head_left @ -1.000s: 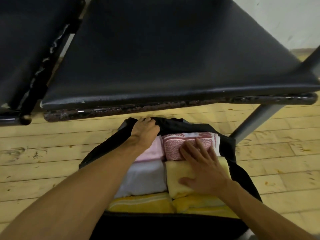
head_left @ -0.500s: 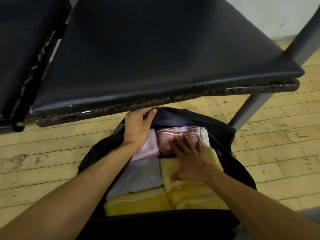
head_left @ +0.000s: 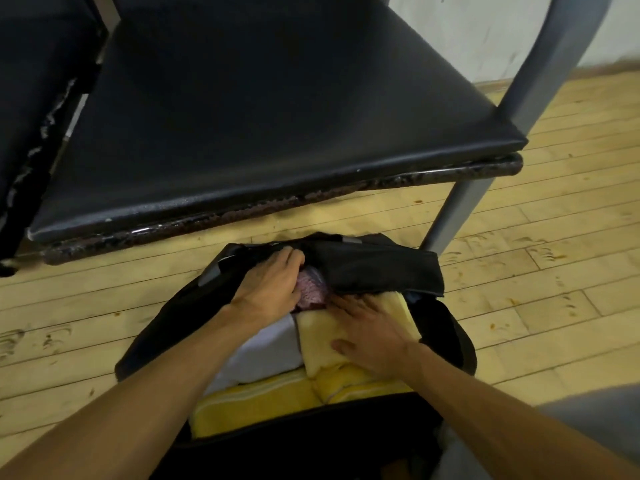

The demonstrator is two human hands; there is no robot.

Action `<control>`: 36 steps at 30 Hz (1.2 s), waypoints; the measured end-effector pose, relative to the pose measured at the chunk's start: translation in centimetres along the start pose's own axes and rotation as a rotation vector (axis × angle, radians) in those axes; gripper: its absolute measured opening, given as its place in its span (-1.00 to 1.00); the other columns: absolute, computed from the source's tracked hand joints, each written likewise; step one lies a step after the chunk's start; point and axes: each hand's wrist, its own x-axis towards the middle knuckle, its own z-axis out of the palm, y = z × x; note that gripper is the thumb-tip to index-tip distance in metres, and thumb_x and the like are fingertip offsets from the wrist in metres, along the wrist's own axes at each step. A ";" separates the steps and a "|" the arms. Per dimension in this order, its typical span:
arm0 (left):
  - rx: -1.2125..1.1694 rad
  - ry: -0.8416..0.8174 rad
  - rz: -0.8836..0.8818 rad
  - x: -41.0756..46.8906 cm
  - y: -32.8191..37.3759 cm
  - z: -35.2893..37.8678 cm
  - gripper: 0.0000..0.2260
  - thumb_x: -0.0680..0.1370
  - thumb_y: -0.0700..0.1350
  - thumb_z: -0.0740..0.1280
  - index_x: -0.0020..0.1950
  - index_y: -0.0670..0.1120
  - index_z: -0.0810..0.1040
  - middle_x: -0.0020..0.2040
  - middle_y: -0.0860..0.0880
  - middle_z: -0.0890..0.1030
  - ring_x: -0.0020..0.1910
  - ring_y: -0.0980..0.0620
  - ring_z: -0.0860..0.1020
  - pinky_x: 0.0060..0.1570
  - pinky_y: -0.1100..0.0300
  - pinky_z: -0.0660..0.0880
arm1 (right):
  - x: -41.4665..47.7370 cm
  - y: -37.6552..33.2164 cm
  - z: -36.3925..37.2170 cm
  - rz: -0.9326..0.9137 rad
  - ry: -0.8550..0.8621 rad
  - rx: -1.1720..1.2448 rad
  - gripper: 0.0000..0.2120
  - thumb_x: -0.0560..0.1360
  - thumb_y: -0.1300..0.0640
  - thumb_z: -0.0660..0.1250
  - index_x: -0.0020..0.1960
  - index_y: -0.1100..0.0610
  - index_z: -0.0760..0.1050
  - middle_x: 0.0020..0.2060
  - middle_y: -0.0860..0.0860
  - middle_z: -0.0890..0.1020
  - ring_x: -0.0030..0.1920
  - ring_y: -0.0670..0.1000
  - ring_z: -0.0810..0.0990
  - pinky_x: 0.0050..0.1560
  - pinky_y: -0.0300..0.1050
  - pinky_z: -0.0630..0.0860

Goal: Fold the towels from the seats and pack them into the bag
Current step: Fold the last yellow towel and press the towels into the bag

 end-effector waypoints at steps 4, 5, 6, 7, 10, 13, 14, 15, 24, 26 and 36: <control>0.182 0.061 0.201 2.5 2.1 0.8 -0.55 0.59 -0.04 0.27 0.46 -0.05 0.28 0.32 -0.06 0.33 0.31 -0.06 0.35 0.25 0.09 0.31 | -2.7 2.0 -1.2 -0.169 0.422 0.052 -0.77 0.52 0.10 0.21 -0.08 0.17 0.61 -0.13 0.07 0.63 -0.15 0.11 0.61 -0.22 -0.02 0.59; 0.238 0.043 0.234 3.0 2.7 1.0 -0.59 0.60 -0.01 0.25 0.44 -0.03 0.31 0.31 -0.05 0.34 0.30 -0.05 0.34 0.24 0.08 0.30 | -3.3 3.0 -1.7 -0.135 0.534 0.065 -0.78 0.50 0.12 0.22 -0.21 0.17 0.59 -0.25 0.05 0.60 -0.26 0.07 0.57 -0.35 -0.05 0.54; 0.290 0.023 0.244 3.5 3.2 1.2 -0.62 0.61 0.01 0.24 0.41 -0.02 0.34 0.30 -0.04 0.36 0.30 -0.05 0.34 0.24 0.06 0.27 | -3.7 4.0 -2.4 -0.046 0.596 0.096 -0.77 0.50 0.14 0.23 -0.24 0.17 0.58 -0.28 0.03 0.58 -0.28 0.05 0.55 -0.36 -0.07 0.51; 0.337 -0.011 0.237 3.7 3.6 1.5 -0.66 0.61 0.00 0.23 0.39 0.00 0.36 0.28 -0.04 0.39 0.29 -0.04 0.35 0.24 0.05 0.25 | -4.0 5.1 -3.3 0.091 0.635 0.153 -0.79 0.50 0.15 0.23 -0.21 0.17 0.60 -0.25 0.02 0.58 -0.24 0.03 0.55 -0.30 -0.09 0.50; 0.399 -0.043 0.254 3.6 4.3 2.1 -0.80 0.62 -0.14 0.23 0.24 -0.01 0.43 0.13 0.00 0.49 0.19 -0.03 0.43 0.15 0.03 0.24 | -4.8 9.9 -4.8 0.611 0.624 0.393 -0.80 0.55 0.23 0.23 0.05 0.17 0.62 -0.05 0.06 0.62 -0.04 0.07 0.57 -0.07 -0.16 0.42; 0.120 0.120 0.333 2.8 5.0 2.1 -0.92 0.64 -0.11 0.20 -0.04 -0.03 0.43 -0.11 -0.02 0.54 -0.06 -0.06 0.54 -0.07 0.06 0.30 | -5.2 14.7 -4.0 0.940 0.481 0.659 -0.72 0.52 0.30 0.18 0.11 0.16 0.60 0.09 0.11 0.66 0.09 0.15 0.60 0.14 0.02 0.55; -0.007 0.121 0.330 2.3 5.5 1.8 -0.88 0.64 -0.09 0.19 -0.10 -0.01 0.38 -0.15 0.00 0.51 -0.12 -0.03 0.53 -0.13 0.08 0.30 | -5.2 15.6 -3.5 0.961 0.392 0.685 -0.71 0.52 0.31 0.16 0.12 0.16 0.59 0.11 0.13 0.65 0.09 0.17 0.61 0.15 0.09 0.57; -0.103 0.074 0.317 1.9 6.1 1.6 -0.86 0.64 -0.07 0.18 -0.12 -0.01 0.34 -0.16 0.04 0.48 -0.15 0.00 0.50 -0.18 0.10 0.32 | -5.0 16.1 -3.1 0.946 0.292 0.681 -0.68 0.51 0.33 0.15 0.15 0.17 0.59 0.13 0.15 0.64 0.09 0.19 0.61 0.14 0.13 0.58; -0.142 -0.138 0.343 -0.8 9.8 5.7 -0.77 0.63 0.05 0.12 0.13 -0.04 0.45 0.08 0.01 0.48 0.04 -0.04 0.51 -0.04 0.06 0.47 | -3.0 15.8 -0.4 0.746 0.022 0.582 -0.59 0.54 0.38 0.12 0.36 0.22 0.45 0.21 0.22 0.57 0.21 0.24 0.52 0.07 -0.01 0.44; -0.126 -0.042 0.496 -1.0 11.4 6.6 -0.72 0.58 0.08 0.17 0.14 -0.05 0.50 0.09 -0.02 0.53 0.02 -0.04 0.54 -0.07 0.11 0.53 | -2.9 16.5 -0.3 0.768 0.018 0.603 -0.62 0.56 0.35 0.15 0.34 0.19 0.48 0.17 0.18 0.59 0.15 0.20 0.54 0.05 -0.03 0.47; -0.097 -0.175 0.295 -0.8 13.2 9.0 -0.70 0.59 -0.07 0.19 0.30 0.14 0.45 0.19 0.11 0.46 0.15 0.06 0.48 -0.16 0.22 0.28 | -3.1 16.9 -2.9 0.740 -0.121 0.182 -0.77 0.57 0.18 0.21 0.07 0.24 0.61 -0.16 0.09 0.57 -0.19 0.06 0.50 -0.20 -0.13 0.42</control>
